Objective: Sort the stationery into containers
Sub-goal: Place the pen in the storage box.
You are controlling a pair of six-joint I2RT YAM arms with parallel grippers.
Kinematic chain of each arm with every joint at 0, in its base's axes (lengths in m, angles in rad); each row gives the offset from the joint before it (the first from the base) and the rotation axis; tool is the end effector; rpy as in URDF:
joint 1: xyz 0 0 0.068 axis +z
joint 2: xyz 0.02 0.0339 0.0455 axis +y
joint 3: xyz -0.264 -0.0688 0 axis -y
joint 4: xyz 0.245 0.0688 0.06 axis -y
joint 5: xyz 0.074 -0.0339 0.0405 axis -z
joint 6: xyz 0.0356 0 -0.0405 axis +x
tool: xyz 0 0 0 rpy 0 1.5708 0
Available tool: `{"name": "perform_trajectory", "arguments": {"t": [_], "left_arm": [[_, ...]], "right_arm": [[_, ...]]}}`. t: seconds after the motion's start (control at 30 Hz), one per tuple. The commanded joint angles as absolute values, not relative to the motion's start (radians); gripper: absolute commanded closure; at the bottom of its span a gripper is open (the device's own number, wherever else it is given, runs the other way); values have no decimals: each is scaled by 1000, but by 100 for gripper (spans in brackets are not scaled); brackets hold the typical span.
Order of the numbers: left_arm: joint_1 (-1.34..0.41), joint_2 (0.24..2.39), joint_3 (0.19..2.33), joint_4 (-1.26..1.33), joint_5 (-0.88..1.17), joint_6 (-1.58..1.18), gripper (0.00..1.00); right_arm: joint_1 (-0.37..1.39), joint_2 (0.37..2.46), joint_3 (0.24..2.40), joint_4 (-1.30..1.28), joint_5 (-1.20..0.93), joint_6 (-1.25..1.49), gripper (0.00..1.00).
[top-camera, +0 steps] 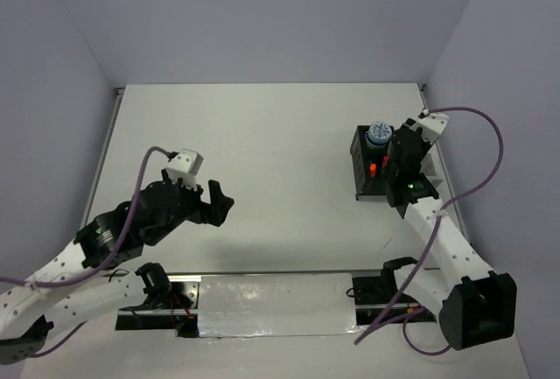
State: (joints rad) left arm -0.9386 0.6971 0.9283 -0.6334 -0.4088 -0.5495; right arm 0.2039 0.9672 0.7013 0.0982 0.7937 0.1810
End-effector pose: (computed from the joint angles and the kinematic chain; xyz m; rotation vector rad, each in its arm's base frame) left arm 0.0944 -0.1050 0.3558 0.1156 1.9799 -0.5804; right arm 0.2205 0.0197 0.3078 0.5504 1.6128 -0.4012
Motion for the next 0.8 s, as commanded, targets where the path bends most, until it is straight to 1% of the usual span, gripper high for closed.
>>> {"name": "perform_trajectory", "arguments": {"t": [0.0,0.13,0.23,0.27,0.5,0.57,0.63,0.7,0.77], "left_arm": [[-939,588,888,-632,-385,-505,1],[-939,578,885,-637,-391,-499,1],[-937,620,888,-629,-336,-479,1],[-937,643,888,-627,-328,-477,1],[-939,650,890,-621,-301,-466,1],[-939,632,885,-617,-293,-465,1],[-939,618,884,-609,-284,-459,1],[-939,601,881,-604,-267,-457,1],[-939,592,877,-598,-262,-454,1]], "right_arm": [[129,1011,752,154,934,176,100],[57,1012,730,175,934,199,100],[8,1038,729,186,876,228,100],[-38,1049,736,186,864,239,100],[-72,1127,739,221,830,252,100],[-81,1138,724,257,772,244,98],[-86,1143,715,284,707,235,95],[-87,1157,718,291,699,233,90],[-86,1169,735,253,710,241,72]]}}
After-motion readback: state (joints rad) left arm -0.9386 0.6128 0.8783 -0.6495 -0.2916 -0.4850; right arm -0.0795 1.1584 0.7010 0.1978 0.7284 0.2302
